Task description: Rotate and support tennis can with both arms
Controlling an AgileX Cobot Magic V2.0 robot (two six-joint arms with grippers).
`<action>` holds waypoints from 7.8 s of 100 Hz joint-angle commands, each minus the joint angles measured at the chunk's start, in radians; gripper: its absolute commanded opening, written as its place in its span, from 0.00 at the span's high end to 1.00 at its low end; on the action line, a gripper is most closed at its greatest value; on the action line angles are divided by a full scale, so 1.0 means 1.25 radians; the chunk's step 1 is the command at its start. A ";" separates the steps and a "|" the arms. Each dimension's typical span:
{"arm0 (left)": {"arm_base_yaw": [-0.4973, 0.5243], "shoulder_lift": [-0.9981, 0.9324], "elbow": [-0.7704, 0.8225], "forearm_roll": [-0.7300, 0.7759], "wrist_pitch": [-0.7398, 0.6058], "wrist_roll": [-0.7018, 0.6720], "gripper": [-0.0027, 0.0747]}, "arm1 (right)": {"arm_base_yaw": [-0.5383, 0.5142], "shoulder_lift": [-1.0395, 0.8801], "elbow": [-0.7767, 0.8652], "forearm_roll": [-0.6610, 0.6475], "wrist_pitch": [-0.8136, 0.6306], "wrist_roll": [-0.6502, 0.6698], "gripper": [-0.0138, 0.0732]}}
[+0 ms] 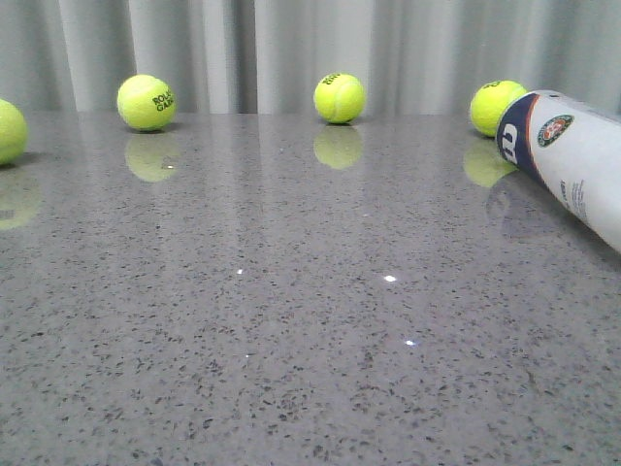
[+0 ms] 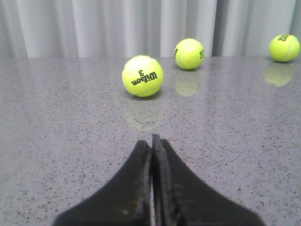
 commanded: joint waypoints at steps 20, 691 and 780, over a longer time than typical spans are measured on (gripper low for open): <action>0.001 -0.031 0.038 -0.007 -0.059 -0.005 0.99 | 0.000 -0.018 -0.015 0.001 -0.063 -0.003 0.92; 0.001 -0.031 0.038 -0.007 -0.059 -0.005 0.99 | 0.446 1.300 -1.405 0.191 0.978 -0.899 0.91; 0.001 -0.031 0.038 -0.007 -0.059 -0.005 0.99 | 0.440 0.915 -0.910 0.104 0.562 -0.036 0.91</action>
